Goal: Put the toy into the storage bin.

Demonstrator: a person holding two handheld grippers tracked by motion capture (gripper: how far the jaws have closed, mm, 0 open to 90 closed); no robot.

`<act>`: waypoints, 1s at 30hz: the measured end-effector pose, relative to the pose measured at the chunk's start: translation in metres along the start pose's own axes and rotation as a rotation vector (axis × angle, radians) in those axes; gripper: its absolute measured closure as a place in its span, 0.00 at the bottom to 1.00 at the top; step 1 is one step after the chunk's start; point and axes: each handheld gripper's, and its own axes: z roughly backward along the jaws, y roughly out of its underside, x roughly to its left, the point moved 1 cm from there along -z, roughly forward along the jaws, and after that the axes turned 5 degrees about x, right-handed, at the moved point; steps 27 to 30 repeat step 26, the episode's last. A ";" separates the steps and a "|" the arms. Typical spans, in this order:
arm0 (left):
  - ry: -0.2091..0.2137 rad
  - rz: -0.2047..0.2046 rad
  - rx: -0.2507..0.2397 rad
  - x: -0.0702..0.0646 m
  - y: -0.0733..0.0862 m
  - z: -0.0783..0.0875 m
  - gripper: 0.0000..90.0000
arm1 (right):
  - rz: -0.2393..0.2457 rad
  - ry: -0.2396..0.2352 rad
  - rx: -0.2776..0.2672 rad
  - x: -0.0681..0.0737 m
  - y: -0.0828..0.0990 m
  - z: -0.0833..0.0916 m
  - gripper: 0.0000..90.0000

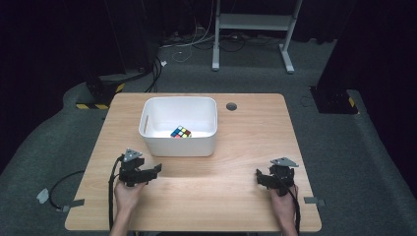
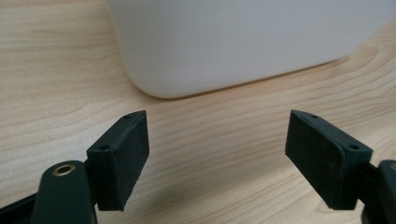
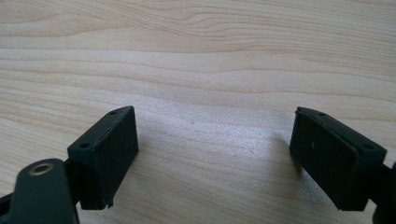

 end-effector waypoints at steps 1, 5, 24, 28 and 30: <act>-0.011 -0.001 0.002 0.000 0.002 -0.002 0.24 | 0.000 0.000 0.000 0.000 0.000 0.000 0.17; -0.047 -0.002 0.007 0.003 0.010 -0.009 0.24 | 0.000 0.000 0.000 0.000 0.000 0.000 0.17; -0.158 -0.038 0.020 0.005 0.027 -0.025 0.20 | 0.001 0.001 -0.001 0.000 0.000 0.000 0.17; -0.158 -0.038 0.020 0.005 0.027 -0.025 0.20 | 0.001 0.000 -0.001 0.000 0.000 0.000 0.17; -0.158 -0.038 0.020 0.005 0.027 -0.025 0.20 | 0.001 0.000 -0.001 0.000 0.000 0.000 0.17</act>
